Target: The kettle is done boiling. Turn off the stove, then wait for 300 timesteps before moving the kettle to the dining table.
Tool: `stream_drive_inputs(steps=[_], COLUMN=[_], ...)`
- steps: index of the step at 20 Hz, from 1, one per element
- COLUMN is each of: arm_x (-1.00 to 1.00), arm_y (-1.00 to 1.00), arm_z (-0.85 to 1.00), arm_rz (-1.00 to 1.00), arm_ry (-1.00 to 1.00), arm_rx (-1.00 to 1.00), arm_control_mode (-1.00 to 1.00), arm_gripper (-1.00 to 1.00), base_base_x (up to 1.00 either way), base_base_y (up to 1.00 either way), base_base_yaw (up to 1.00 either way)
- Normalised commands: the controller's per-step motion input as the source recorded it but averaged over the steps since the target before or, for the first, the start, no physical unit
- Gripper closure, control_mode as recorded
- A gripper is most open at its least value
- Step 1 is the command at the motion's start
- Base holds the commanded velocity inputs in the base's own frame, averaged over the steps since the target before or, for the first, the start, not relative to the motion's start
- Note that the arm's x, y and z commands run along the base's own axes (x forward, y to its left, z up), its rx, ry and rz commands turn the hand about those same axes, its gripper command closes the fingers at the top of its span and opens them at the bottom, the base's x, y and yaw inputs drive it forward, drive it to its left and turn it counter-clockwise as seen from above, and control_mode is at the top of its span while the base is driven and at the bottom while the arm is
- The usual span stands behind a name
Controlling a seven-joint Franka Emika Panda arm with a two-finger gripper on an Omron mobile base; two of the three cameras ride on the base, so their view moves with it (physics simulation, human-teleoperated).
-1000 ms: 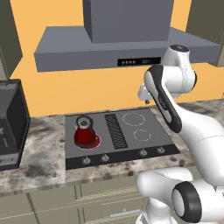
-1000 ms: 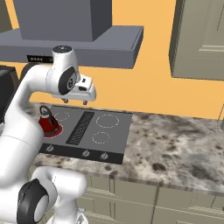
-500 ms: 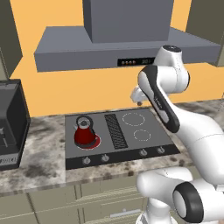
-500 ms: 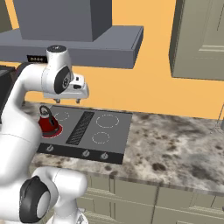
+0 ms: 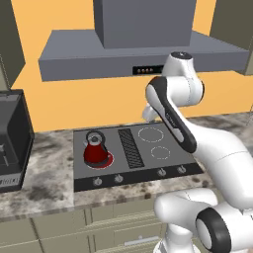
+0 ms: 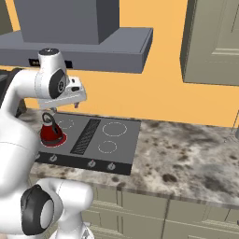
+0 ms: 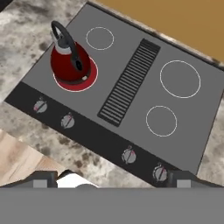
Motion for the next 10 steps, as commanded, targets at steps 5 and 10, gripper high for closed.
stream_drive_inputs(steps=[5, 10], arm_x=[-0.01, 0.00], arm_y=[0.24, 0.29], arm_z=[0.00, -0.01], arm_rz=[0.28, 0.32], arm_ry=[-0.05, -0.01], arm_rx=[-0.12, -0.08], arm_control_mode=[-1.00, -1.00], arm_gripper=[-1.00, -1.00], base_base_x=[0.00, 0.00], base_base_y=[0.00, 0.00], base_base_yaw=[0.00, 0.00])
